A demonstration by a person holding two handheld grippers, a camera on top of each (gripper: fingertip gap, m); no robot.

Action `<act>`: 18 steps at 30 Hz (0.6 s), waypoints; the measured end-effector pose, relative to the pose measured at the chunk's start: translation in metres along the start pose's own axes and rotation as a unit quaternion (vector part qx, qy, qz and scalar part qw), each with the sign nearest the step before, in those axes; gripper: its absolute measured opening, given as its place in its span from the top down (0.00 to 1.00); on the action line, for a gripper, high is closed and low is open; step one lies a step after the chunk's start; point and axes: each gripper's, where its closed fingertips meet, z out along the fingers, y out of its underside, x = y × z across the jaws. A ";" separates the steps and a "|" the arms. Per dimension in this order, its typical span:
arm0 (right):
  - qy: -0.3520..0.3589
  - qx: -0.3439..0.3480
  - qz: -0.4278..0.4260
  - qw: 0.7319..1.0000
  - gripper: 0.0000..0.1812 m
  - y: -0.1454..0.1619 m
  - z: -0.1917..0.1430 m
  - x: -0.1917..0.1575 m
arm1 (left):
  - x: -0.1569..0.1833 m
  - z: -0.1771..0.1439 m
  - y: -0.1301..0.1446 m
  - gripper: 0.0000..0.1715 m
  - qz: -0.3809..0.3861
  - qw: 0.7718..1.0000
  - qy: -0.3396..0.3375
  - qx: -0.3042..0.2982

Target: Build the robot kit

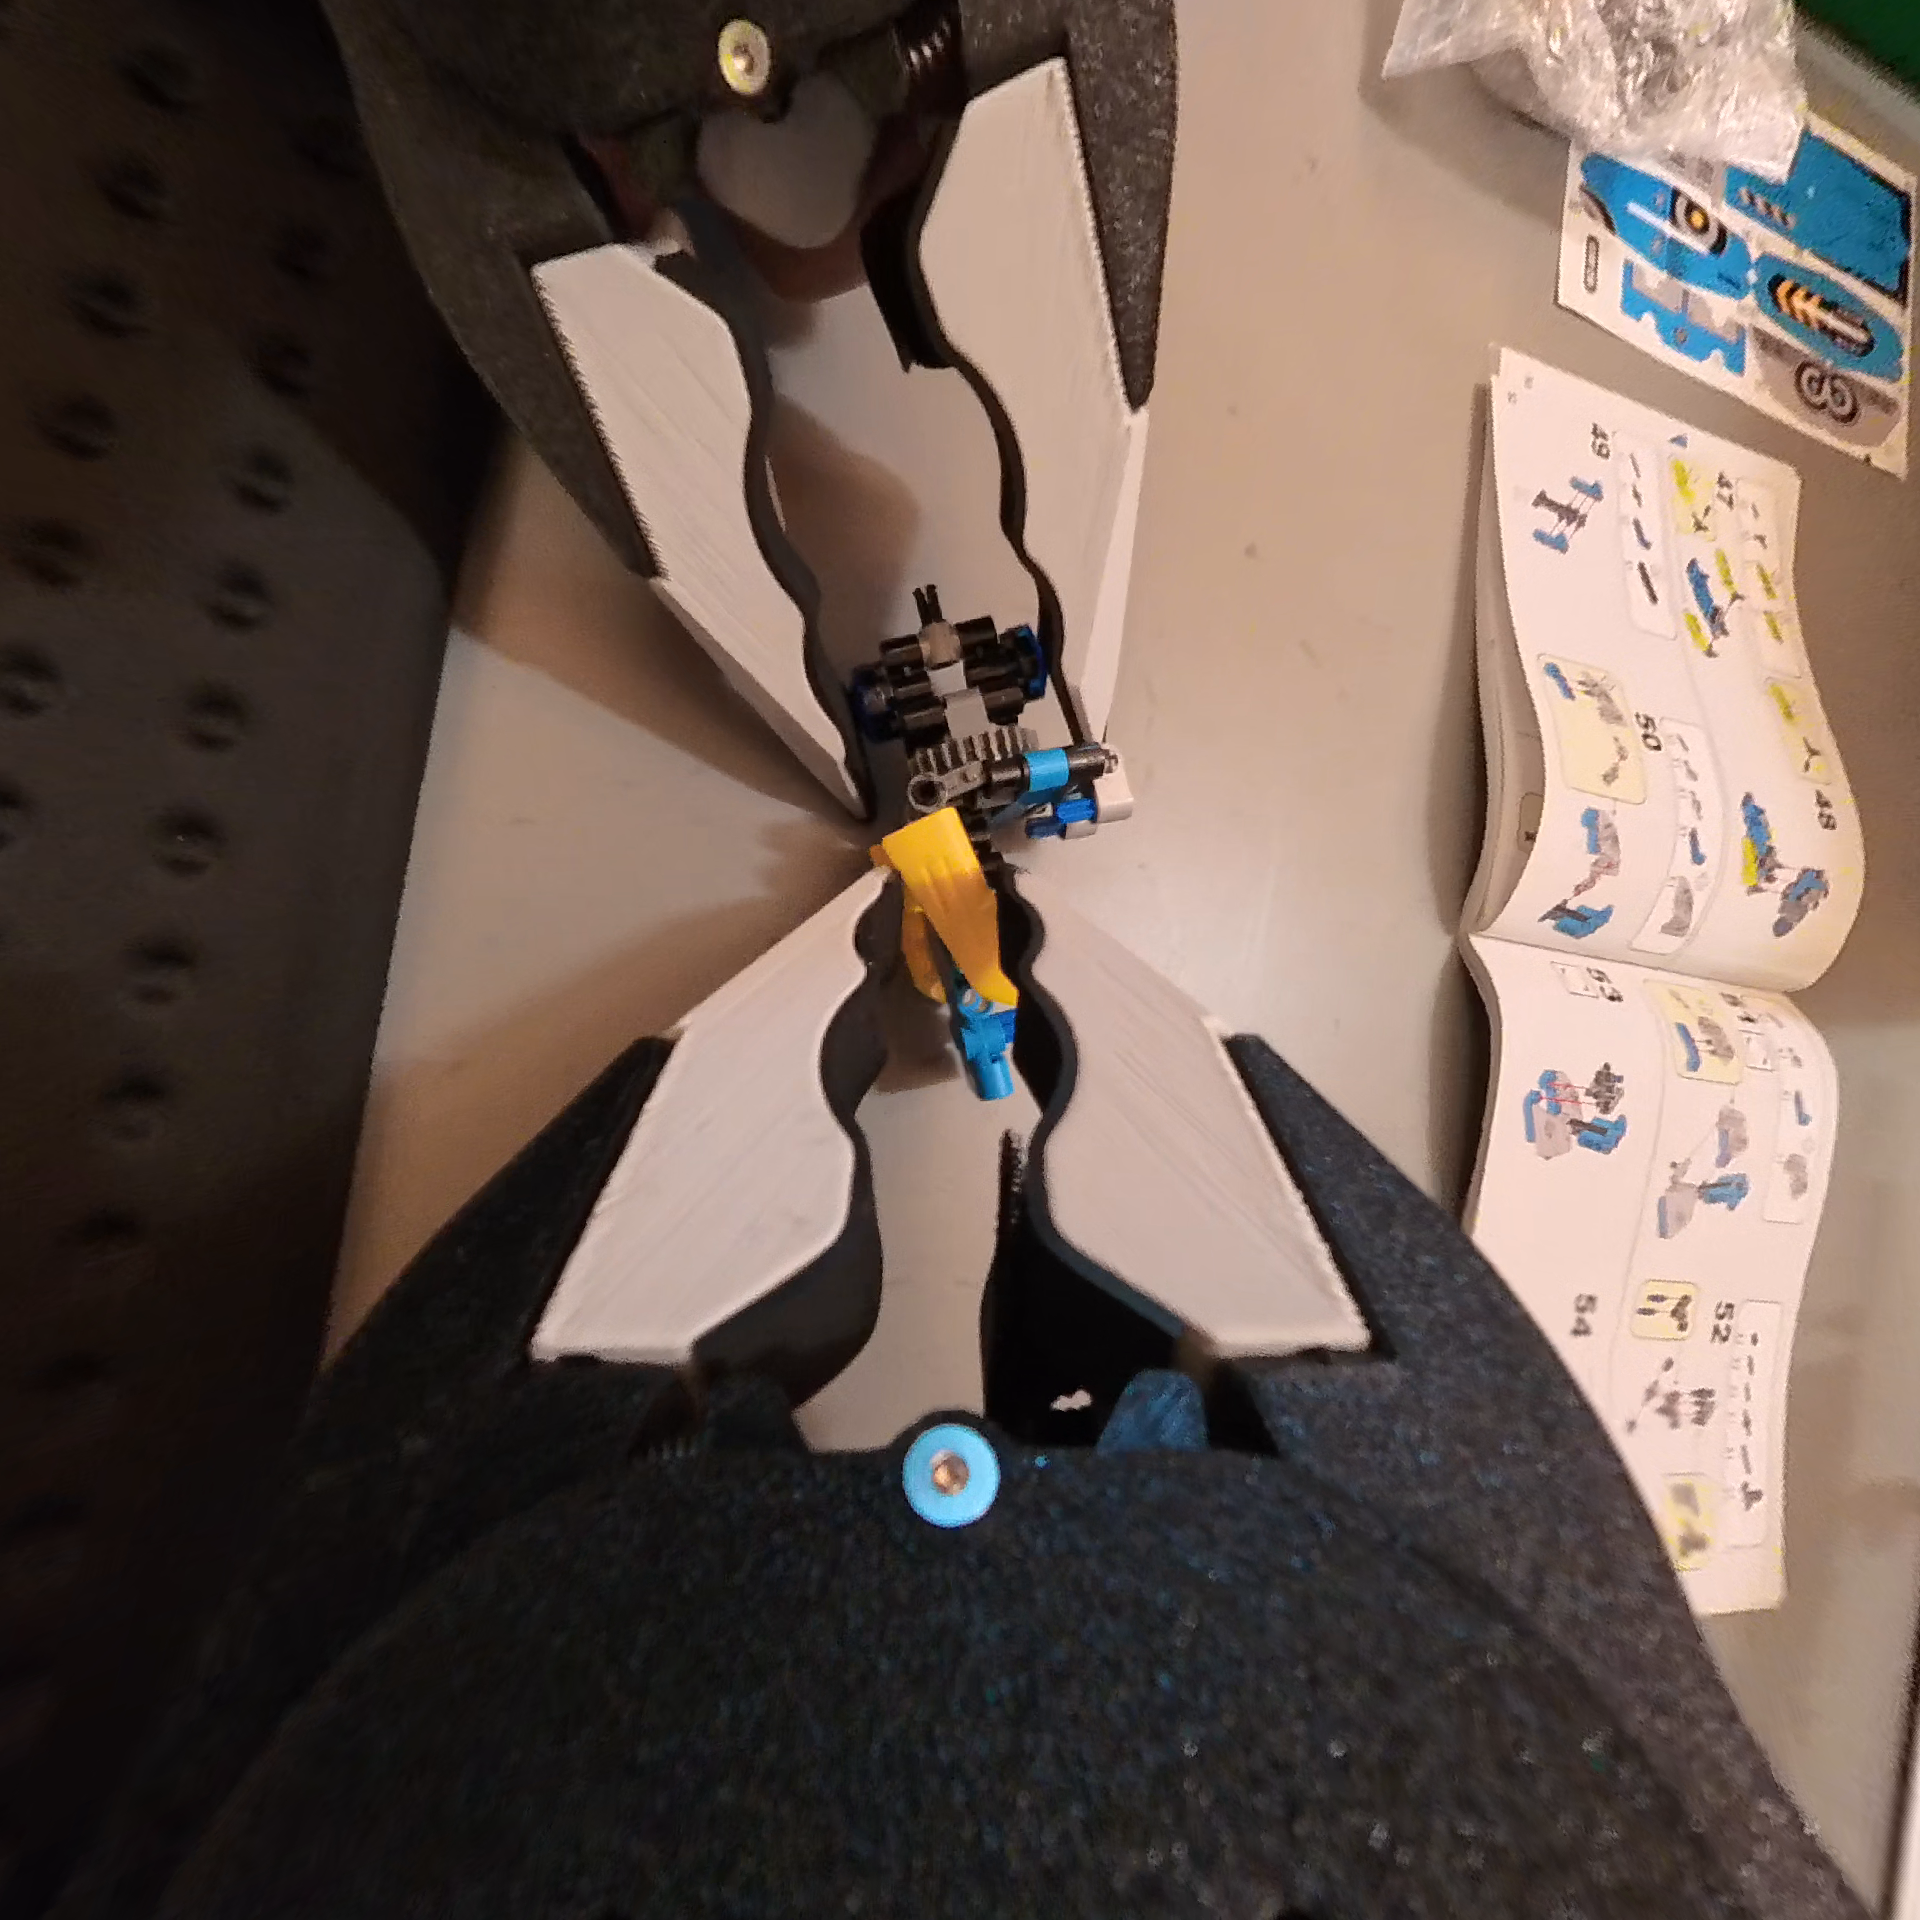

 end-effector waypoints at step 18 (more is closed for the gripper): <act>-0.071 -0.006 0.115 0.991 0.79 -0.014 -0.004 0.002 | -0.001 0.000 0.001 0.73 -0.010 1.000 0.001 -0.003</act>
